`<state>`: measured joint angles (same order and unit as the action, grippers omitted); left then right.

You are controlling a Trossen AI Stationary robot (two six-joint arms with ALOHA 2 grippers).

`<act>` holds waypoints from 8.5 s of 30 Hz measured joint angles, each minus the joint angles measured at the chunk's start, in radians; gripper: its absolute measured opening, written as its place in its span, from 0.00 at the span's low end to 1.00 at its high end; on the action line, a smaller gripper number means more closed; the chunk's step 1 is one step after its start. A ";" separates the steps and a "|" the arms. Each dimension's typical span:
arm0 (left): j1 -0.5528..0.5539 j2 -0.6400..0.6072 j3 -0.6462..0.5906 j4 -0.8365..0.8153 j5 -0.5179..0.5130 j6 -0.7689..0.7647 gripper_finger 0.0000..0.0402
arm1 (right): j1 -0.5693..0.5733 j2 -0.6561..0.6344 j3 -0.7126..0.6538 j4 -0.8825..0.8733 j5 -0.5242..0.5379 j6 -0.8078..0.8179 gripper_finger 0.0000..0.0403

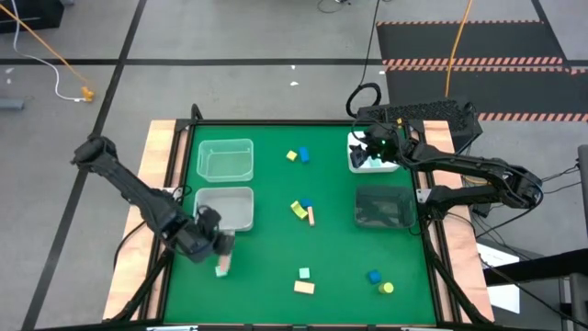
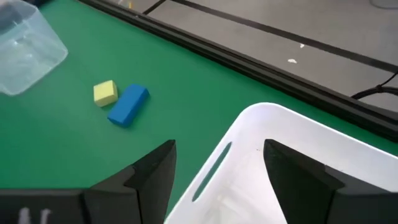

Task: Sort & place blocks by color
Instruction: Put the left brown block into the transparent bin, then put the left light blue block into the white bin

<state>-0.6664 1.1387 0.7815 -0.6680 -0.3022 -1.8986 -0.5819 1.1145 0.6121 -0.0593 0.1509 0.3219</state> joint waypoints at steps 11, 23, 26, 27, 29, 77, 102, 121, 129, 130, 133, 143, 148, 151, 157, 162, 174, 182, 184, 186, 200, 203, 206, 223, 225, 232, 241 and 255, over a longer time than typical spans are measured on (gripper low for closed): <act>0.203 -0.068 0.001 0.120 -0.445 0.360 0.32 | 0.001 0.000 0.000 0.240 -0.216 0.097 0.58; 0.506 -0.065 0.002 0.625 -0.514 1.092 0.32 | 0.001 0.000 0.000 0.472 -0.338 0.104 0.58; 0.543 -0.065 0.002 0.798 -0.508 1.300 0.32 | 0.001 0.000 0.000 0.473 -0.338 0.104 0.58; 0.554 -0.065 0.002 0.843 -0.507 1.356 0.32 | 0.001 0.000 0.000 0.472 -0.338 0.104 0.58; 0.574 -0.065 0.002 0.912 -0.505 1.438 0.32 | 0.001 0.000 0.000 0.473 -0.338 0.104 0.58; 1.043 -0.065 -0.135 -0.083 -0.383 1.074 0.38 | -0.002 0.000 0.000 0.471 -0.147 0.152 0.58; 1.035 -0.066 -0.197 0.506 0.071 1.141 0.56 | -0.002 0.000 0.000 0.466 -0.147 0.156 0.58; 0.569 -0.227 -0.086 0.284 0.428 1.234 0.57 | -0.002 0.000 0.000 0.361 -0.151 0.099 0.58; 0.279 -0.125 -0.047 0.043 0.405 1.116 0.57 | -0.002 0.000 0.000 0.354 -0.151 0.076 0.58; 0.244 -0.105 -0.047 0.025 0.403 1.108 0.57 | -0.002 0.000 0.000 0.354 -0.151 0.070 0.58; 0.145 -0.036 -0.035 0.039 0.400 1.121 0.57 | -0.002 0.000 0.000 0.352 -0.151 0.045 0.58; -0.037 0.200 0.058 0.004 0.371 1.287 0.57 | -0.002 0.000 0.000 0.362 -0.148 0.028 0.58; -0.070 0.278 0.058 -0.003 0.371 1.257 0.57 | -0.002 0.000 0.000 0.363 -0.148 0.025 0.58; -0.071 0.307 0.058 -0.003 0.370 1.231 0.57 | -0.002 0.000 0.000 0.364 -0.148 0.025 0.58; -0.071 0.353 0.058 0.002 0.362 1.181 0.57 | -0.002 0.000 0.000 0.365 -0.148 0.025 0.58; -0.071 0.404 0.058 0.049 0.341 1.121 0.57 | -0.002 0.000 0.000 0.364 -0.147 0.025 0.58; -0.071 0.434 0.058 0.044 0.409 0.998 0.33 | -0.002 0.000 0.000 0.365 -0.148 0.043 0.58; -0.026 0.365 0.058 0.203 0.404 1.054 0.34 | -0.002 0.000 0.000 0.373 -0.148 0.043 0.58; -0.008 0.333 0.058 0.246 0.378 1.060 0.34 | -0.002 0.000 0.000 0.382 -0.150 0.044 0.58; 0.010 0.299 0.058 0.274 0.346 1.058 0.34 | -0.002 0.000 0.000 0.389 -0.151 0.045 0.58; 0.257 0.084 0.060 0.312 -0.135 1.404 0.34 | -0.001 0.000 0.000 0.473 -0.495 0.399 0.58; 0.365 0.072 0.060 0.394 -0.198 1.496 0.35 | 0.001 0.000 0.000 0.548 -0.605 0.428 0.58; 0.462 0.076 0.060 0.521 -0.200 1.665 0.35 | 0.001 0.000 0.004 0.631 -0.627 0.492 0.58; 0.761 0.226 0.125 1.160 -0.159 2.331 0.36 | 0.020 0.005 0.176 0.592 -0.755 0.685 0.58; 0.774 0.261 0.168 1.159 -0.136 2.366 0.37 | 0.026 0.018 0.196 0.576 -0.755 0.685 0.58; 0.833 0.363 0.306 1.161 -0.020 2.394 0.37 | 0.028 0.113 0.231 0.570 -0.727 0.726 0.59; 0.847 0.398 0.318 1.123 0.056 2.393 0.37 | 0.028 0.183 0.233 0.647 -0.674 0.795 0.59; 0.848 0.401 0.318 1.118 0.048 2.359 0.37 | 0.026 0.166 0.234 0.651 -0.679 0.901 0.67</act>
<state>0.1818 1.5394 1.0992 0.4500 -0.2544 0.4608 -0.5563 1.2804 0.8463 0.5921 -0.5278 1.2227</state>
